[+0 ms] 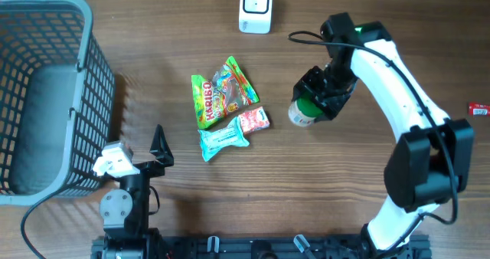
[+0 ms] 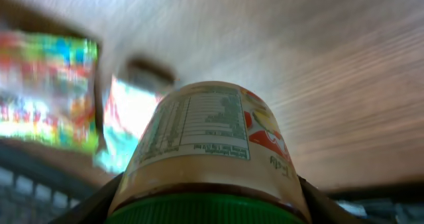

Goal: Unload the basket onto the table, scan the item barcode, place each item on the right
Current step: 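Carry the jar with the right gripper up to the scanner, then hold the jar's label in front of the scanner with the right gripper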

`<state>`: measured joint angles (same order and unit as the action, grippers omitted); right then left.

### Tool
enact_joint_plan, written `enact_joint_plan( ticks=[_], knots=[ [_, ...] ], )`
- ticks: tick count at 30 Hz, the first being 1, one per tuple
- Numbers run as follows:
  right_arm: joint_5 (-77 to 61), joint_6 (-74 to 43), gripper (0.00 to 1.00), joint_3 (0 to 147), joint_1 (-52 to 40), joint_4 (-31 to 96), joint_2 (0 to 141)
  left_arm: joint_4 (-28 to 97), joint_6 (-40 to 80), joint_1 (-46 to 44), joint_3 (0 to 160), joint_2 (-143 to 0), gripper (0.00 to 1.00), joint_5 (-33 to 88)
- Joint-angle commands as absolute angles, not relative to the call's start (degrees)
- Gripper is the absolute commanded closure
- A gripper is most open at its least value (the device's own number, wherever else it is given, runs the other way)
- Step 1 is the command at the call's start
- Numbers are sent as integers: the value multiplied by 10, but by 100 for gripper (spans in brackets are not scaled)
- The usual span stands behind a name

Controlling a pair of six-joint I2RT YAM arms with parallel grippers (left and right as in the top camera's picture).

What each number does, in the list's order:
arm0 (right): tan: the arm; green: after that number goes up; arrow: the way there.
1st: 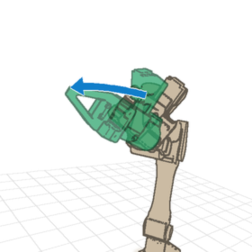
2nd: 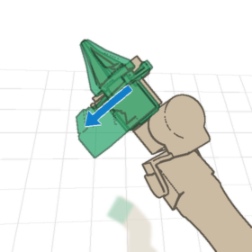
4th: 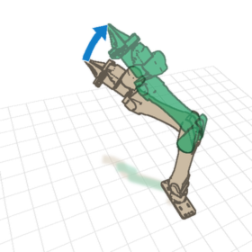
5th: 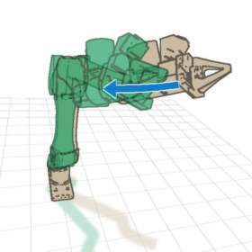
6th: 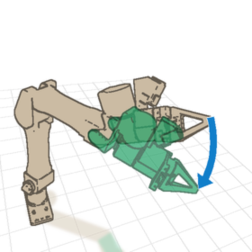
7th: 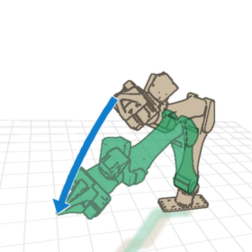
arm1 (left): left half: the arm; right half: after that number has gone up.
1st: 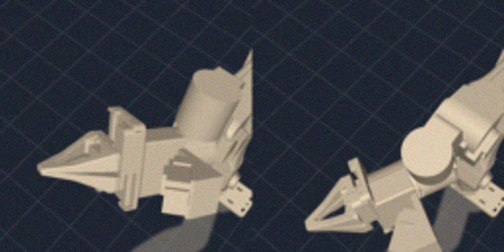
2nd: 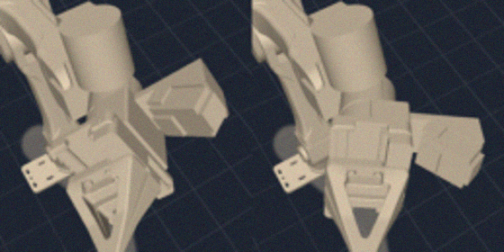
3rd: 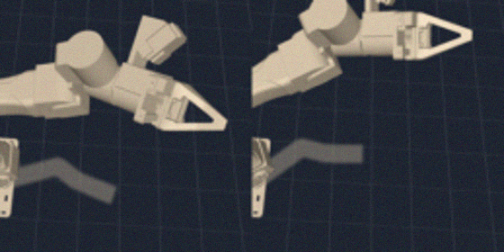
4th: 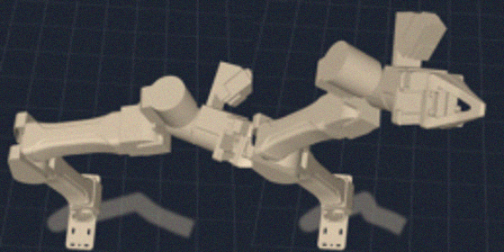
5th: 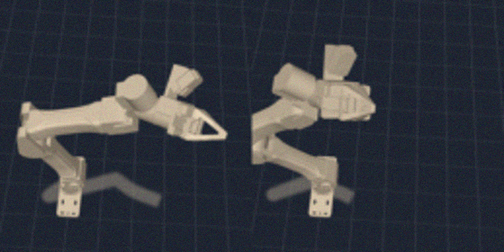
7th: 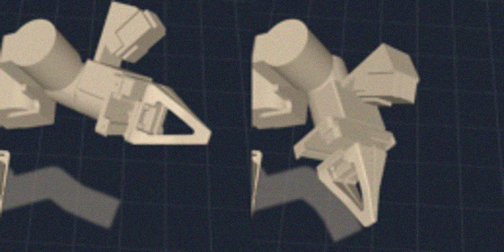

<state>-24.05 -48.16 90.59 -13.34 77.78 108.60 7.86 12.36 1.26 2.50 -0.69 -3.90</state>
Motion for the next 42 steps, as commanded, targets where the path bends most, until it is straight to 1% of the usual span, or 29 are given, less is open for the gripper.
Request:
enact_joint_plan(
  ticks=[1, 9, 12, 16, 18, 25, 27, 28, 31, 33, 38, 40, 42],
  knots=[
    [-343, -401, 41, 918, -132, 818, 1066, 77, 123, 16, 21, -4, 0, -30],
    [-452, -320, 41, 918, -133, 904, 1066, 77, 123, 16, 21, -4, 0, -30],
    [-451, -314, 41, 918, -133, 922, 1066, 77, 123, 16, 21, -4, 0, -30],
    [-451, -313, 41, 918, -133, 905, 1066, 77, 123, 16, 21, -4, 0, -30],
    [-451, -315, 38, 918, -133, 838, 1066, 77, 123, 16, 21, -4, 0, -30],
    [-465, -361, 37, 918, -133, 520, 1066, 77, 123, 16, 21, -4, 0, -30],
    [-464, -361, 38, 918, -133, 437, 1066, 77, 123, 16, 21, -4, 0, -30],
    [-460, -360, 37, 918, -133, 364, 1066, 77, 123, 16, 21, -4, 0, -30],
    [-430, -344, 37, 918, -133, 256, 1066, 77, 123, 16, 21, -4, 0, -30],
    [-364, -333, 37, 918, -138, 197, 1066, 77, 123, 16, 21, -4, 0, -30],
    [-97, -283, 37, 918, -175, 110, 1072, 77, 123, 16, 21, -4, 0, -30],
    [-30, -257, 38, 918, -189, 70, 1085, 77, 123, 16, 21, -4, 0, -30],
    [-1, -232, 39, 918, -198, 25, 1103, 77, 123, 16, 21, -4, 0, -30]
  ],
)
